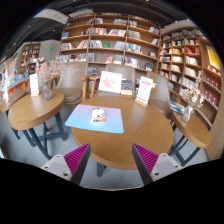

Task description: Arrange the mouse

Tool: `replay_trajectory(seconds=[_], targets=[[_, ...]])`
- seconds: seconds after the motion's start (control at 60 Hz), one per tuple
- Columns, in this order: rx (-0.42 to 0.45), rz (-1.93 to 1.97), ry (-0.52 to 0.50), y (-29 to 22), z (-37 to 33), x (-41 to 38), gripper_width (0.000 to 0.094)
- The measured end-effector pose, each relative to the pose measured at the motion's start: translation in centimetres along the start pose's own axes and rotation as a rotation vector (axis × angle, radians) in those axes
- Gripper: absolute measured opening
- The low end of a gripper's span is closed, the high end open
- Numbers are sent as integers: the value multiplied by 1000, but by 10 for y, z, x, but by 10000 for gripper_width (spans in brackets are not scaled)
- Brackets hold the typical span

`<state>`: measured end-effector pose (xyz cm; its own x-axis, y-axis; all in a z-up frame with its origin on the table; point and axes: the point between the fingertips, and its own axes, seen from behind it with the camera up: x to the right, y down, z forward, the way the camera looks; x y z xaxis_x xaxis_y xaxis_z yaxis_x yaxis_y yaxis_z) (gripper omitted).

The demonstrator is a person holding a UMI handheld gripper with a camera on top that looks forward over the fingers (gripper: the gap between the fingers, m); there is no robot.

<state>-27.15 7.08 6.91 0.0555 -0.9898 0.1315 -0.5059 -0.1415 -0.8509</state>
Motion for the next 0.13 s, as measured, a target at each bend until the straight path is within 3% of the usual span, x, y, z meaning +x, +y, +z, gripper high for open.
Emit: replay_trajectory(seconds=[0.133], targets=[[15,5,20,-4,0,6,857]])
